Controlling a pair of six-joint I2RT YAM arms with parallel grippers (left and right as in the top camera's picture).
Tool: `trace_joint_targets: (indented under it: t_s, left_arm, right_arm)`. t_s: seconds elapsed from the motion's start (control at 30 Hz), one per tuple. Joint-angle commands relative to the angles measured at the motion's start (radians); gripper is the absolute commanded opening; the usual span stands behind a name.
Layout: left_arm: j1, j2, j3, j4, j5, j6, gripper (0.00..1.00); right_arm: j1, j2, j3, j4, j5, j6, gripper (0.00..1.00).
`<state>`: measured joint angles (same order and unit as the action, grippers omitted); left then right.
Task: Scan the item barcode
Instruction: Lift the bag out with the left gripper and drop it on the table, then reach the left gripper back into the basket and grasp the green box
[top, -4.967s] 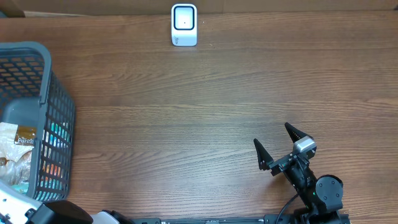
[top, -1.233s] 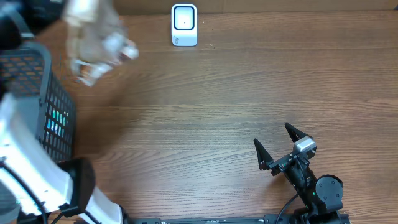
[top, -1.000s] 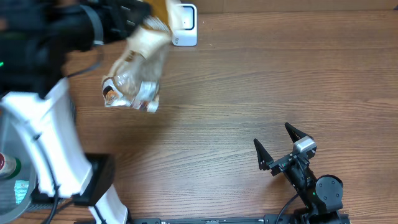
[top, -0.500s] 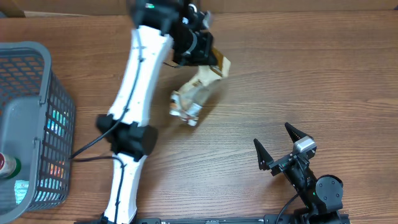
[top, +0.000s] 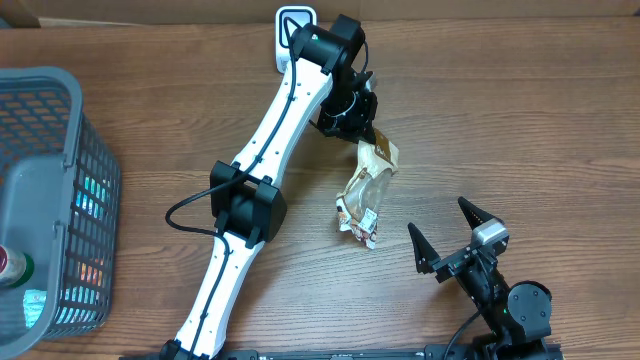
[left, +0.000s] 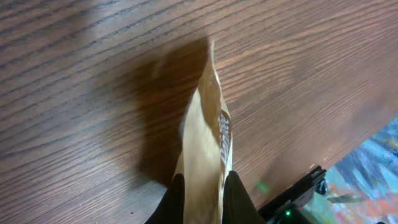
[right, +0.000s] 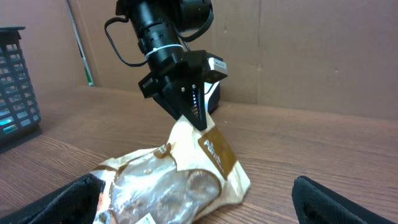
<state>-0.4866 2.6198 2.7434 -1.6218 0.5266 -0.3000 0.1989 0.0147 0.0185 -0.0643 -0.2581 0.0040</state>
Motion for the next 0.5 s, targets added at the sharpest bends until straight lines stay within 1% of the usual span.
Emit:
trace_joint_targets:
  t_s: [0.0, 0.03, 0.07, 0.1, 0.13, 0.23, 0.33, 0.4, 0.47]
  left_arm:
    - [0.008, 0.002, 0.006, 0.005, 0.016, -0.014, 0.08]
    - [0.013, 0.002, 0.006, 0.003, 0.016, -0.014, 0.17]
    - [0.022, 0.002, 0.006, 0.001, 0.017, -0.014, 0.41]
    - [0.029, 0.002, 0.007, -0.003, 0.017, -0.014, 0.82]
    - [0.040, 0.002, 0.009, -0.011, 0.023, -0.015, 1.00]
    - [0.077, 0.002, 0.029, -0.042, 0.026, -0.022, 1.00]
    - [0.117, -0.003, 0.087, -0.068, 0.042, -0.017, 1.00]
    - [0.143, -0.035, 0.120, -0.068, 0.071, -0.019, 1.00]
    - [0.167, -0.078, 0.156, -0.068, 0.064, -0.018, 1.00]
  right_arm:
    - [0.004, -0.012, -0.011, 0.005, 0.002, 0.004, 1.00]
    - [0.004, -0.012, -0.011, 0.005, 0.002, 0.004, 1.00]
    - [0.004, -0.012, -0.011, 0.005, 0.002, 0.004, 1.00]
    - [0.004, -0.012, -0.011, 0.005, 0.002, 0.003, 1.00]
    - [0.004, -0.012, -0.011, 0.005, 0.002, 0.004, 1.00]
    - [0.004, -0.012, -0.011, 0.005, 0.002, 0.003, 1.00]
    - [0.004, -0.012, -0.011, 0.005, 0.002, 0.004, 1.00]
    - [0.004, -0.012, -0.011, 0.005, 0.002, 0.004, 1.00]
    - [0.004, -0.012, -0.011, 0.005, 0.002, 0.004, 1.00]
